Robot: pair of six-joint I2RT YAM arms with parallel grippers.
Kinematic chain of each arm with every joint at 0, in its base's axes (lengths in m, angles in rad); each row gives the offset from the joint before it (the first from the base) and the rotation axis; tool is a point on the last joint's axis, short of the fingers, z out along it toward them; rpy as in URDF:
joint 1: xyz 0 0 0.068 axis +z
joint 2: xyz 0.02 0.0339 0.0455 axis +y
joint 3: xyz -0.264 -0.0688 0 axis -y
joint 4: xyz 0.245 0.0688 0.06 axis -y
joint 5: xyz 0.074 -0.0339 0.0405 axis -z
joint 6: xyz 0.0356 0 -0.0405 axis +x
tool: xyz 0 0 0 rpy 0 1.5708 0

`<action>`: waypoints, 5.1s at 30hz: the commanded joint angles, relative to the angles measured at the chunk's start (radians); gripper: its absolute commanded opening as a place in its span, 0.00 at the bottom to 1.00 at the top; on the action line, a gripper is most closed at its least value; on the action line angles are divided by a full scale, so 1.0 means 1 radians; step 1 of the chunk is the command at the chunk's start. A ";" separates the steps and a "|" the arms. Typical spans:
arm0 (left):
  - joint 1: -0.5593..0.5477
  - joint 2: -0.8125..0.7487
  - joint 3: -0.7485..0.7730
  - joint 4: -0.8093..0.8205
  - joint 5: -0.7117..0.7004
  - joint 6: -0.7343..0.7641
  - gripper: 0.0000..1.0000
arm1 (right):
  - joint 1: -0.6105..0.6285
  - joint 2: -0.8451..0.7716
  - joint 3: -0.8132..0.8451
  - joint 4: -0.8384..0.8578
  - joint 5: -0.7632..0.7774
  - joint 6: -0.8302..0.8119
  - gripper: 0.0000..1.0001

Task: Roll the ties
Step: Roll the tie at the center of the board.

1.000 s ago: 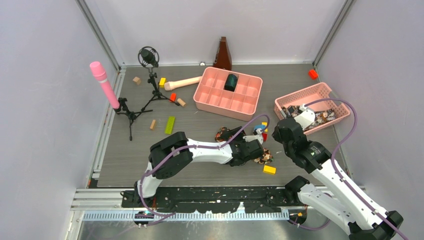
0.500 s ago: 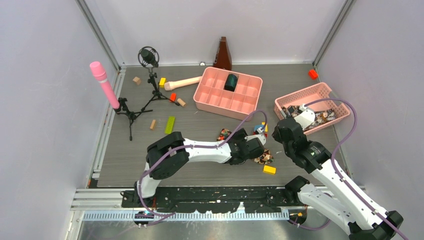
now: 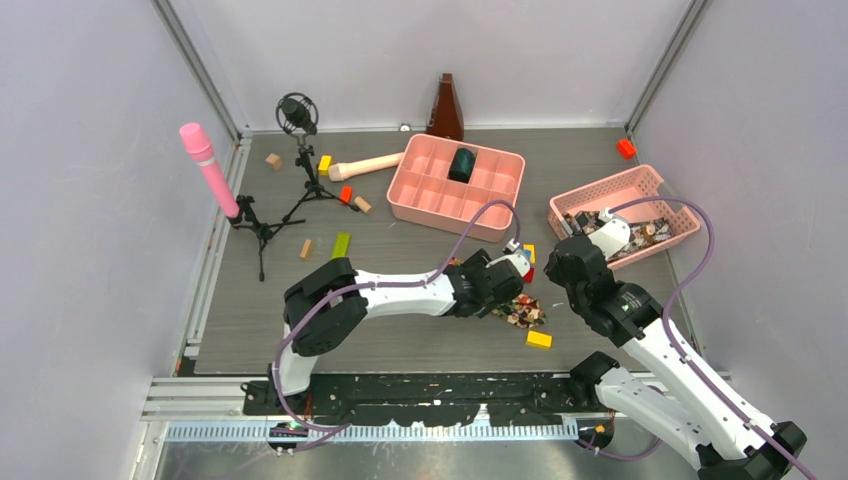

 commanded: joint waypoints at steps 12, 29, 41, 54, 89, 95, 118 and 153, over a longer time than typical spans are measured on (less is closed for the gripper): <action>0.043 -0.097 -0.036 0.045 0.058 -0.043 0.67 | -0.003 0.001 0.028 0.027 0.033 -0.013 0.26; 0.061 -0.141 -0.020 0.037 0.035 -0.013 0.68 | -0.003 0.031 0.032 0.057 0.015 -0.018 0.26; 0.166 -0.362 -0.115 0.114 0.157 -0.030 0.71 | -0.003 0.129 0.032 0.147 -0.081 -0.025 0.27; 0.569 -0.489 -0.412 0.395 0.644 -0.305 0.80 | -0.003 0.582 0.067 0.527 -0.656 0.045 0.23; 0.606 -0.261 -0.466 0.573 0.931 -0.404 0.77 | -0.003 0.780 0.060 0.518 -0.748 0.119 0.00; 0.605 -0.237 -0.462 0.601 0.965 -0.418 0.77 | -0.004 0.787 0.060 0.500 -0.743 0.113 0.00; 0.572 -0.134 -0.439 0.678 1.040 -0.486 0.63 | -0.004 0.770 0.046 0.505 -0.739 0.113 0.00; 0.544 -0.239 -0.377 0.387 0.861 -0.336 0.45 | -0.003 0.618 0.013 0.525 -0.653 0.089 0.14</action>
